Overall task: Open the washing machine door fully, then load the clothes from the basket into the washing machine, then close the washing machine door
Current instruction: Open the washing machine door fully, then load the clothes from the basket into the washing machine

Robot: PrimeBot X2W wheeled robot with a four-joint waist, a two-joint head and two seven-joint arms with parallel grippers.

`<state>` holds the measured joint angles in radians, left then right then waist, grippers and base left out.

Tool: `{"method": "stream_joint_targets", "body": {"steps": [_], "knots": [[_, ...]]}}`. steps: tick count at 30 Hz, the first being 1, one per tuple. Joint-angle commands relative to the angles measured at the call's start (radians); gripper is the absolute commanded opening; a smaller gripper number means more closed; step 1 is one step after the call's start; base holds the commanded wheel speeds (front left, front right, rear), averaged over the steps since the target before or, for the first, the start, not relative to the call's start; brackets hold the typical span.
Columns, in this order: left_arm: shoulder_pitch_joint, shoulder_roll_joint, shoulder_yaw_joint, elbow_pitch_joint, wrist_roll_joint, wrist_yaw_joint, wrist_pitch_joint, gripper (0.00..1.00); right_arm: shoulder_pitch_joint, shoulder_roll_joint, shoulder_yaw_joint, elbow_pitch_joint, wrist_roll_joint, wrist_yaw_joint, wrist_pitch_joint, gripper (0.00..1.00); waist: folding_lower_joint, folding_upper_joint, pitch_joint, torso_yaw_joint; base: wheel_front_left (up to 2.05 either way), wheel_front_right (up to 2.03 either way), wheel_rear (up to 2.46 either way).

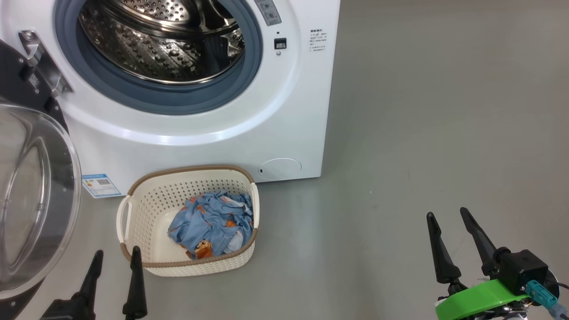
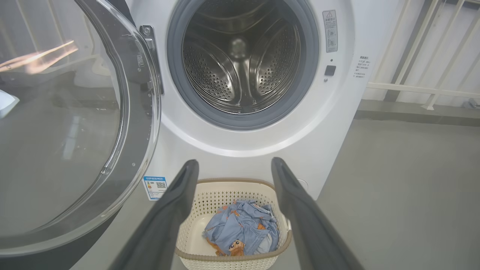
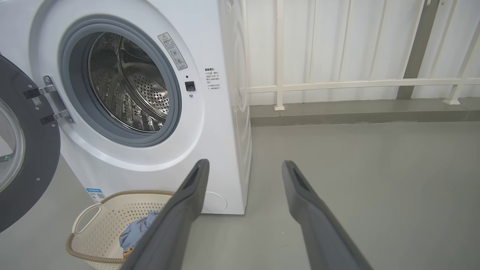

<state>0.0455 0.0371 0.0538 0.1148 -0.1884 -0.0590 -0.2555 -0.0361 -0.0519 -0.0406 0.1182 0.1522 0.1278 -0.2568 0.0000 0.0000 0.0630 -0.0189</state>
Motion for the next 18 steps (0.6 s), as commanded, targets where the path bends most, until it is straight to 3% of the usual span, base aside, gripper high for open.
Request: {"method": "stream_joint_targets", "body": {"steps": [1,18], "knots": [[-0.008,0.013,0.039,-0.019,0.006,-0.004,-0.006,1.00,-0.003,0.000,0.020,-0.026,-0.010,0.003,-0.005,1.00,0.0000,0.0000,0.000,0.001,0.00,0.00,0.00],[-0.013,0.013,0.046,-0.020,0.003,-0.014,-0.006,1.00,-0.008,0.001,0.031,-0.011,0.000,0.003,-0.005,1.00,0.0000,0.0000,0.008,0.003,0.00,0.00,0.00]]}}
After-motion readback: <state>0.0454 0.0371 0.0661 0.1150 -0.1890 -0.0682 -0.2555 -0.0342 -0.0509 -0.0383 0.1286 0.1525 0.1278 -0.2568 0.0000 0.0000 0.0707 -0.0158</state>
